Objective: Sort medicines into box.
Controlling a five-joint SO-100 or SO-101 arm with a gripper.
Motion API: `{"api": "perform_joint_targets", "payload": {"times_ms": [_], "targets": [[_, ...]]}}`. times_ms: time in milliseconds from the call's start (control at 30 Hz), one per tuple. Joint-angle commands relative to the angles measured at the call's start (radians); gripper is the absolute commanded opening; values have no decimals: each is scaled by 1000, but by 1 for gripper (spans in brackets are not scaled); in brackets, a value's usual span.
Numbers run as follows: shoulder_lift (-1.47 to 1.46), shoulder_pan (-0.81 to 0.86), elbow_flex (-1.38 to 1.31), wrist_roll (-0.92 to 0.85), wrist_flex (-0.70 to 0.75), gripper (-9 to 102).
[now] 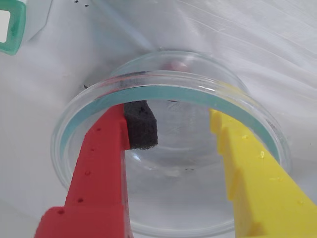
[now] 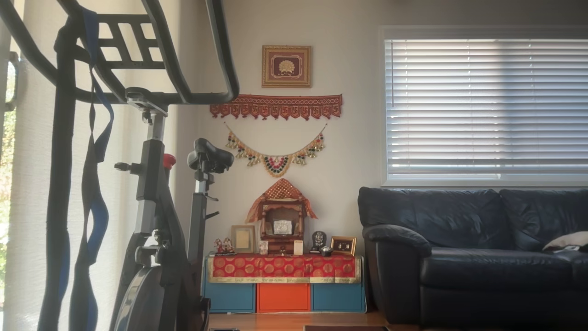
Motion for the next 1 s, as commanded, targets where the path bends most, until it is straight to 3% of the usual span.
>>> {"api": "perform_joint_targets", "payload": {"times_ms": [0, 967], "targets": [[-2, -14, -9, -9, 3, 22], [-21, 9, 8, -77, -100, 15]]}}
